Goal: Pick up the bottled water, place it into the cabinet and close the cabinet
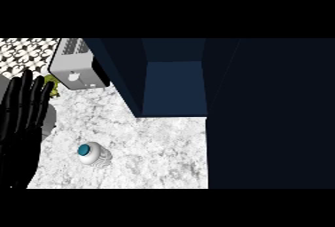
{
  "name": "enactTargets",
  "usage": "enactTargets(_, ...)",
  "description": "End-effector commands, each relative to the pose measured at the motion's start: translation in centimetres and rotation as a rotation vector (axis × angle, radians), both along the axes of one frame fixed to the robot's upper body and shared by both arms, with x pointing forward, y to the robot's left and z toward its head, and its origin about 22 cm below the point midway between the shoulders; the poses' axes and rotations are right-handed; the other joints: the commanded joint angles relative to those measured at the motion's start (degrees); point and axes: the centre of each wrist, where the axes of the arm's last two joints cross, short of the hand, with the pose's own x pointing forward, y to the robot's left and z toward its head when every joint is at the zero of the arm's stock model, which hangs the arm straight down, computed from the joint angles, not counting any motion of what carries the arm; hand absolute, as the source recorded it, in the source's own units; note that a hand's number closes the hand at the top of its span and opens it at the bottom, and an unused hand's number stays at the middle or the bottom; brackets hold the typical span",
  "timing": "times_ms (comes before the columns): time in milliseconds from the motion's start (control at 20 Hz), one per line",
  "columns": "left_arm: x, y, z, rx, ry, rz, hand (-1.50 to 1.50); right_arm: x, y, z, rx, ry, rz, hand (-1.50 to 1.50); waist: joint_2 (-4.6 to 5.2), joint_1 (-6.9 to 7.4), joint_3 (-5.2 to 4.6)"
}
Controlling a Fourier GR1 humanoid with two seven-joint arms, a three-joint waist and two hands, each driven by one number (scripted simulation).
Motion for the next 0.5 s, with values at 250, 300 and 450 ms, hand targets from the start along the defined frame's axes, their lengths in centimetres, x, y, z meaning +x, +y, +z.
enactTargets(250,-3.2,-2.8,1.1,-0.017,-0.018,-0.217,-1.50,-4.0,-0.4,0.8,-0.029,-0.022,-0.044,-1.50,0.81,0.02,-1.27)
enactTargets(300,-2.6,-3.0,-4.1,-0.273,0.339,-0.120,-1.50,-2.9,1.5,-2.4,0.229,0.227,0.075,-1.50,2.10,0.54,-1.27)
enactTargets(450,-4.1,-2.9,-4.5,-0.332,0.443,-0.127,-1.50,-4.3,1.4,-2.4,0.303,0.303,0.113,-1.50,0.88,0.27,-1.26)
